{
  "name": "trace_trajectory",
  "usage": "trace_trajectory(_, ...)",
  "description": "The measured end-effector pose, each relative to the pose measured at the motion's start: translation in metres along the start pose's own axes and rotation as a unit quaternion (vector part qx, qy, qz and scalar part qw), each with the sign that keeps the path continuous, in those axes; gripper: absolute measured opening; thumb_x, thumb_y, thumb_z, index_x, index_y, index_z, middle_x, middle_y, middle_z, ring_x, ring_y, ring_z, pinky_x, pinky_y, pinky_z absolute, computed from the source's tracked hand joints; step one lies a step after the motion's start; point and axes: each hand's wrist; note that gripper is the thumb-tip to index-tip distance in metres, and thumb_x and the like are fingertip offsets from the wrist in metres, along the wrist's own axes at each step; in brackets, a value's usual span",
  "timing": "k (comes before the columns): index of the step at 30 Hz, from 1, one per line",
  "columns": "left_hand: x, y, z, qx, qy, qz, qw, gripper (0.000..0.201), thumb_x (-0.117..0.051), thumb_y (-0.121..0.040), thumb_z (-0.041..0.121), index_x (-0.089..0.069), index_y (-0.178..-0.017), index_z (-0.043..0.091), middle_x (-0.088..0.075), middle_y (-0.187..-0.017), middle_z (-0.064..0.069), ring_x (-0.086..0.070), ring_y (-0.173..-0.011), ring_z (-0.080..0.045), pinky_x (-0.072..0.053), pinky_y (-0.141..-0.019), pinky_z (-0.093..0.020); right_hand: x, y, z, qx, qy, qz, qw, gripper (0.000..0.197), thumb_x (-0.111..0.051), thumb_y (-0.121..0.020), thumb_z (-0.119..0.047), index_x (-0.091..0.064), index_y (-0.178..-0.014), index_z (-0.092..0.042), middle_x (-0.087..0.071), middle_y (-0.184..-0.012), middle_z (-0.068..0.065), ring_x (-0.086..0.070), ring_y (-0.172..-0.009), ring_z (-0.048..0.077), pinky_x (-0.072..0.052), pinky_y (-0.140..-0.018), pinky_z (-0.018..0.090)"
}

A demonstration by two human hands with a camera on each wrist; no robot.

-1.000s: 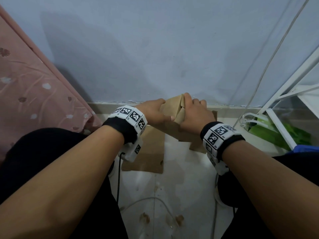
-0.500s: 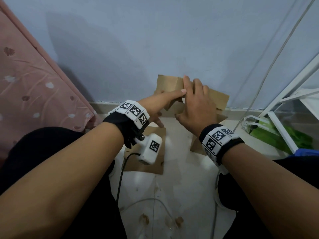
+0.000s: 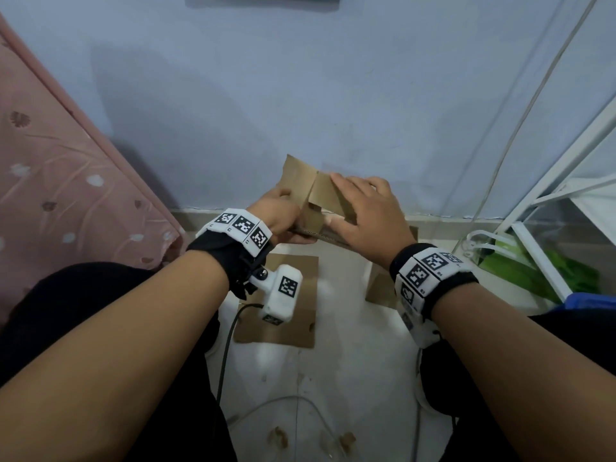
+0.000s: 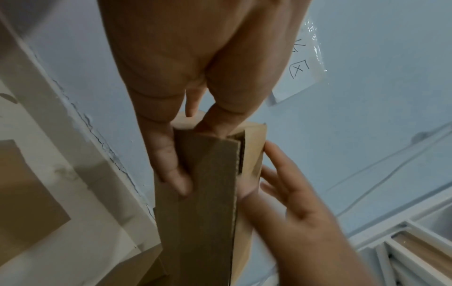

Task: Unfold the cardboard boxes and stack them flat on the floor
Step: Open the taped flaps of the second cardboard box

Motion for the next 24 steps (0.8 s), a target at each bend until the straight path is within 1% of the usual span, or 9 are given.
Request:
trace_trajectory(2, 0.001, 0.007, 0.002, 0.0, 0.005, -0.036, 0.999, 0.058, -0.043, -0.086, -0.027, -0.048, -0.124, 0.018, -0.064, -0.117, -0.022, -0.069, -0.094, -0.04, -0.064, -0.061, -0.04, -0.001, 0.001, 0.005, 0.004, 0.071, -0.002, 0.997, 0.084, -0.063, -0.084, -0.034, -0.025, -0.158, -0.026, -0.048, -0.145, -0.001, -0.039, -0.132, 0.028, -0.04, -0.1, 0.045)
trace_trajectory(5, 0.0, 0.01, 0.006, 0.004, 0.002, -0.062, 0.998, 0.075, -0.045, -0.087, -0.027, -0.041, -0.144, 0.02, -0.067, -0.108, -0.021, -0.071, -0.09, -0.038, -0.064, -0.065, -0.041, 0.004, 0.001, 0.007, 0.021, 0.097, 0.067, 0.993, 0.081, -0.061, -0.081, -0.009, -0.033, -0.155, -0.024, -0.055, -0.139, 0.003, -0.053, -0.122, 0.027, -0.045, -0.089, 0.044)
trace_trajectory(8, 0.001, 0.01, 0.009, -0.015, -0.049, -0.048, 0.998, 0.076, -0.052, -0.091, -0.019, -0.035, -0.154, 0.021, -0.065, -0.113, -0.026, -0.073, -0.084, -0.043, -0.064, -0.067, -0.045, 0.007, -0.001, 0.006, 0.021, 0.024, 0.106, 0.994, 0.065, -0.055, -0.083, -0.004, -0.049, -0.147, -0.018, -0.066, -0.128, 0.008, -0.063, -0.103, 0.035, -0.053, -0.078, 0.045)
trace_trajectory(10, 0.003, 0.011, 0.01, -0.037, -0.092, -0.023, 0.995, 0.083, -0.066, -0.086, -0.015, -0.036, -0.153, 0.023, -0.062, -0.123, -0.023, -0.073, -0.088, -0.043, -0.064, -0.07, -0.046, 0.01, -0.001, 0.005, 0.022, -0.044, 0.122, 0.991, 0.05, -0.05, -0.088, -0.007, -0.06, -0.136, -0.016, -0.074, -0.106, 0.007, -0.065, -0.084, 0.035, -0.054, -0.071, 0.043)
trace_trajectory(13, 0.003, 0.016, 0.01, -0.074, -0.162, -0.012, 0.984, 0.068, -0.082, -0.076, 0.0, -0.047, -0.129, 0.025, -0.066, -0.118, -0.012, -0.072, -0.099, -0.032, -0.062, -0.086, -0.046, 0.016, -0.003, 0.006, 0.004, -0.081, 0.132, 0.988, 0.033, -0.053, -0.096, -0.015, -0.07, -0.123, -0.023, -0.06, -0.065, -0.003, -0.053, -0.061, 0.024, -0.051, -0.063, 0.038)
trace_trajectory(15, 0.003, 0.015, 0.007, -0.064, -0.205, -0.018, 0.976, 0.064, -0.086, -0.076, 0.009, -0.043, -0.121, 0.025, -0.066, -0.113, -0.007, -0.071, -0.097, -0.025, -0.062, -0.086, -0.043, 0.02, -0.004, 0.006, -0.012, -0.09, 0.125, 0.988, 0.026, -0.059, -0.097, -0.02, -0.073, -0.117, -0.027, -0.057, -0.061, -0.008, -0.052, -0.061, 0.019, -0.048, -0.066, 0.032)
trace_trajectory(19, -0.002, 0.017, -0.009, -0.022, -0.325, -0.015, 0.945, 0.076, -0.091, -0.066, 0.038, -0.044, -0.123, 0.019, -0.064, -0.106, 0.0, -0.067, -0.094, -0.017, -0.063, -0.064, -0.036, 0.023, 0.002, -0.004, 0.002, -0.115, 0.082, 0.99, 0.019, -0.066, -0.093, -0.025, -0.078, -0.106, -0.03, -0.076, -0.081, -0.01, -0.068, -0.078, 0.017, -0.049, -0.074, 0.028)
trace_trajectory(22, -0.006, 0.02, -0.018, -0.026, -0.384, 0.03, 0.923, 0.039, -0.082, -0.073, 0.041, -0.059, -0.087, 0.013, -0.069, -0.082, -0.004, -0.071, -0.081, -0.023, -0.065, -0.068, -0.042, 0.021, 0.004, -0.009, -0.01, -0.117, 0.013, 0.993, 0.018, -0.065, -0.093, -0.021, -0.078, -0.099, -0.031, -0.062, -0.06, -0.011, -0.055, -0.061, 0.014, -0.043, -0.063, 0.03)
trace_trajectory(24, -0.006, 0.018, -0.021, -0.027, -0.389, 0.038, 0.92, 0.026, -0.075, -0.07, 0.036, -0.065, -0.077, 0.013, -0.074, -0.078, -0.009, -0.074, -0.078, -0.025, -0.065, -0.066, -0.045, 0.023, 0.004, -0.009, -0.049, -0.133, -0.028, 0.989, 0.016, -0.065, -0.093, -0.019, -0.077, -0.09, -0.028, -0.051, -0.052, -0.008, -0.047, -0.056, 0.013, -0.037, -0.058, 0.031)
Point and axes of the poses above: each hand's wrist, its own y-axis away from the middle knuckle, its own x-axis out of the back of the hand, z = x × y
